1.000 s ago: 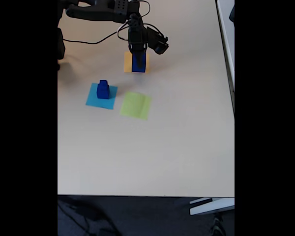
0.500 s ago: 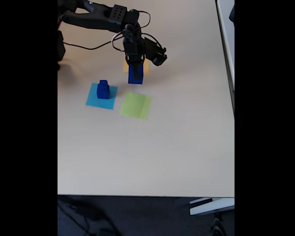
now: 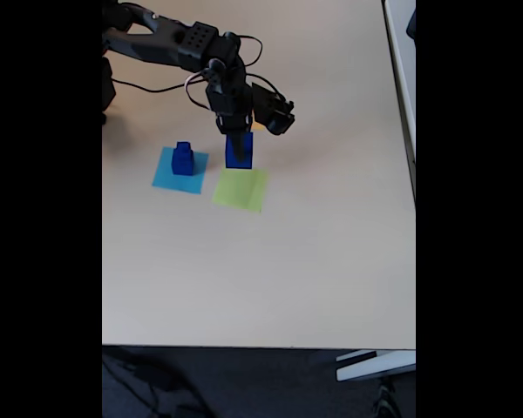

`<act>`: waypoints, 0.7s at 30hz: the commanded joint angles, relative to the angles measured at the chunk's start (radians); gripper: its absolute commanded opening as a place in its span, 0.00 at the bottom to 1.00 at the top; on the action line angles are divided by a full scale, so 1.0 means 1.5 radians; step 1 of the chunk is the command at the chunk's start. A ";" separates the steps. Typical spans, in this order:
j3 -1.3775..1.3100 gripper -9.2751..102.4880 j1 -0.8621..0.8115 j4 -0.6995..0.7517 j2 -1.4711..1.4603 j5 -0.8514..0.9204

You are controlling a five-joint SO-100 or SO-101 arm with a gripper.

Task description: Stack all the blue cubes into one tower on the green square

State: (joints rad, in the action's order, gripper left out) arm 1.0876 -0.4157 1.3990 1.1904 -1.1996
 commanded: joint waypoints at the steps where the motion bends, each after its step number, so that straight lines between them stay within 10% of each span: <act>1: -0.043 0.22 -0.008 -0.022 0.043 -0.008; 21: -0.028 0.22 -0.028 -0.101 -0.028 -0.033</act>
State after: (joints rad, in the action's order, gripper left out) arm 1.0477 -0.4479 1.2671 1.1275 -1.2456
